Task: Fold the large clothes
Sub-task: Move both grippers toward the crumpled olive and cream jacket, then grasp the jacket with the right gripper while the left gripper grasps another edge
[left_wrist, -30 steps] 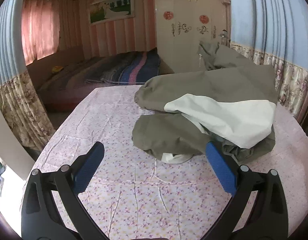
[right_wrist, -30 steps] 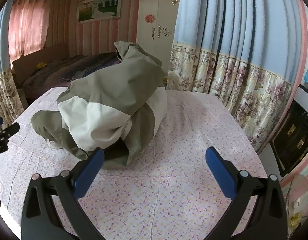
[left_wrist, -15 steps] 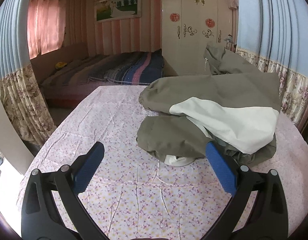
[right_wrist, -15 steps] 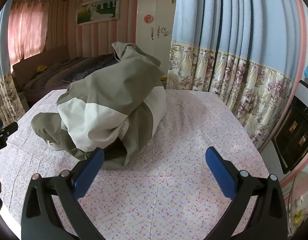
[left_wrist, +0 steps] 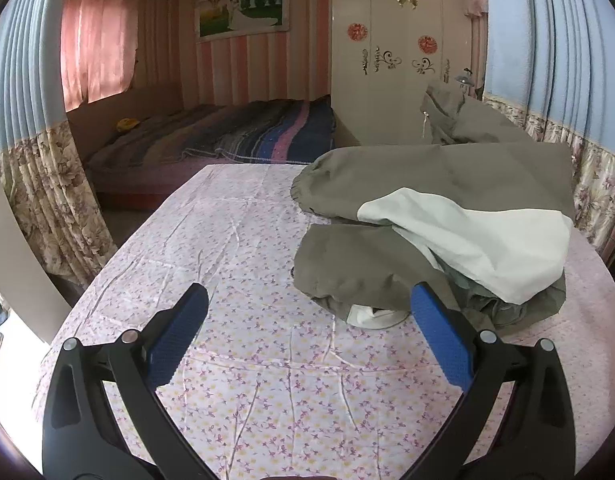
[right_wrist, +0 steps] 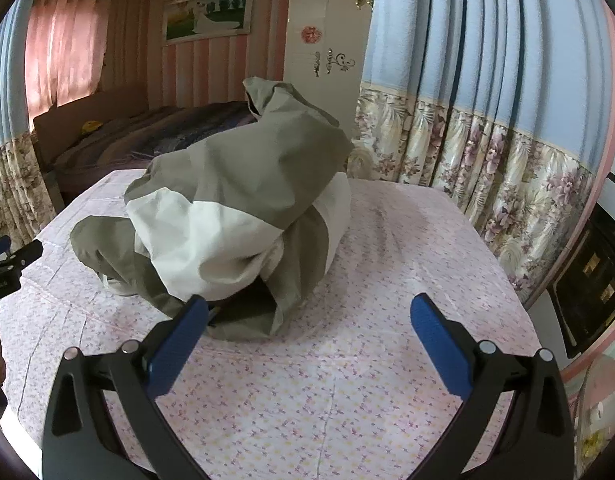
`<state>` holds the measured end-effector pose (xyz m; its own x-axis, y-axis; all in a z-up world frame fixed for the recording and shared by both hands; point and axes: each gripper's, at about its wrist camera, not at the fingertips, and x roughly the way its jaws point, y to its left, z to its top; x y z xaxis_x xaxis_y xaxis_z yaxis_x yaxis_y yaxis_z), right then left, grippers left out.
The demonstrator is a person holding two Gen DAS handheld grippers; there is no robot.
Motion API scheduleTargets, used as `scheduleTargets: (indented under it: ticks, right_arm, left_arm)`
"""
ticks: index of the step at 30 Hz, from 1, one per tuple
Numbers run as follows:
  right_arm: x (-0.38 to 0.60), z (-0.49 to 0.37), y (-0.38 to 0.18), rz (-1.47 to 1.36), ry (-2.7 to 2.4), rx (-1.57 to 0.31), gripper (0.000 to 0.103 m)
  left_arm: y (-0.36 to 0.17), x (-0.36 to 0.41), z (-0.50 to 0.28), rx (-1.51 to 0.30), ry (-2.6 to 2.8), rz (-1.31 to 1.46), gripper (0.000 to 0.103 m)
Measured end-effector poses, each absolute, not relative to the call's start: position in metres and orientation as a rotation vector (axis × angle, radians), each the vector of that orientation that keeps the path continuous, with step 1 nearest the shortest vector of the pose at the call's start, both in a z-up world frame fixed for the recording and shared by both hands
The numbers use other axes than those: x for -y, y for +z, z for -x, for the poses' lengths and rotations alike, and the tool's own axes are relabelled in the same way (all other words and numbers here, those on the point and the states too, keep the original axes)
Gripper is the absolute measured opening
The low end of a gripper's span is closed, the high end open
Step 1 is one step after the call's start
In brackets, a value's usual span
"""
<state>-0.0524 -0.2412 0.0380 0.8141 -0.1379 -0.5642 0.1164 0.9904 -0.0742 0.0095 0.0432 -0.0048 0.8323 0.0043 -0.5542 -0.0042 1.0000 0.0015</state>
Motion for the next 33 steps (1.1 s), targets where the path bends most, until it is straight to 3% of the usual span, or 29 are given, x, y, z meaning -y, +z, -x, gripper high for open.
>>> scheduleTargets:
  ticks: [33]
  right_arm:
    - [0.216,-0.031,0.016,0.003,-0.077,-0.64,0.101]
  left_arm:
    - [-0.029,-0.054,-0.086,-0.599,0.009,-0.048,0.1]
